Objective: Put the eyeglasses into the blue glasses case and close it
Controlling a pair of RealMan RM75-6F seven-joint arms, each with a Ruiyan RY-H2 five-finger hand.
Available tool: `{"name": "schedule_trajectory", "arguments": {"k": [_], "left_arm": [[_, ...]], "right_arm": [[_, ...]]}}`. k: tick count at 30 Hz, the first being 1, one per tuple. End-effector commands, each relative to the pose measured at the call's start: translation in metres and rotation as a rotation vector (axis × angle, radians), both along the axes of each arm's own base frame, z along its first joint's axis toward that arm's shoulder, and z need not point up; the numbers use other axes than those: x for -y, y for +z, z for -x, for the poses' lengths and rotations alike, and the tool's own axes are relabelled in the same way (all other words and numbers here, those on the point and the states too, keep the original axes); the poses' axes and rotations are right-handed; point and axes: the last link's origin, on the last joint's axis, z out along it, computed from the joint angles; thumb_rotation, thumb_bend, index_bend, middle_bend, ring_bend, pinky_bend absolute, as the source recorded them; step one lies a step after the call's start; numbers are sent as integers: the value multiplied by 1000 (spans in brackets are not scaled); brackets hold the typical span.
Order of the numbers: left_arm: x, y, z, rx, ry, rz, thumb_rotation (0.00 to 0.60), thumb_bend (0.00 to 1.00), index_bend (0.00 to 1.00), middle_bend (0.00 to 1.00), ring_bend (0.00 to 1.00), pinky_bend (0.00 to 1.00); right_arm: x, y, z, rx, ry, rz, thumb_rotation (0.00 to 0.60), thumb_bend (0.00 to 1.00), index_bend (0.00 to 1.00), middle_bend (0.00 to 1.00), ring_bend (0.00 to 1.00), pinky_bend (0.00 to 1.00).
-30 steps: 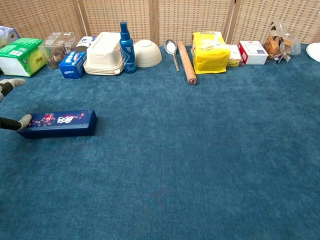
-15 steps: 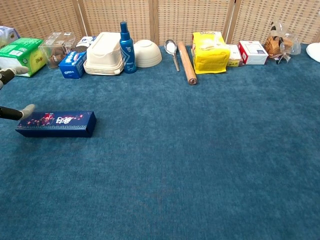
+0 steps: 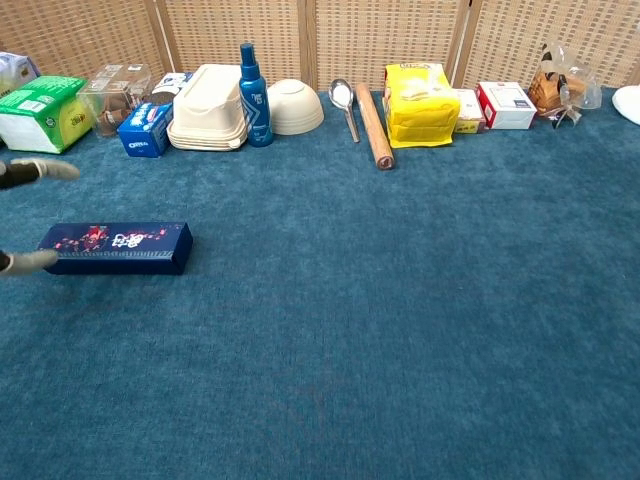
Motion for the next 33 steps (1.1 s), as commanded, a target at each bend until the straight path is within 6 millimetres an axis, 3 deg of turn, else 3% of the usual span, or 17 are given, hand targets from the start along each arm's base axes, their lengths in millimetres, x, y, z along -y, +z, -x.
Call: {"name": "schedule_trajectory", "arguments": {"k": [1, 17, 25, 28, 33], "left_arm": [[0, 0, 0, -46, 9, 50, 472, 307, 47, 0, 0, 0], [-30, -12, 7, -81, 74, 67, 472, 305, 51, 0, 0, 0], [-43, -27, 4, -95, 80, 91, 474, 305, 86, 0, 0, 0], [-46, -32, 1, -85, 81, 105, 470, 305, 142, 0, 0, 0], [-53, -36, -7, -93, 52, 102, 469, 304, 327, 0, 0, 0]], "right_arm": [[0, 0, 0, 0, -2, 1, 462, 354, 0, 273, 73, 190], [7, -4, -3, -9, -23, 6, 460, 352, 0, 273, 73, 190], [5, -3, -2, -12, -41, 16, 461, 353, 0, 273, 73, 190], [4, -2, -2, -13, -48, 20, 463, 354, 0, 273, 73, 190], [2, 0, -1, -10, -57, 30, 462, 352, 0, 273, 73, 190]]}}
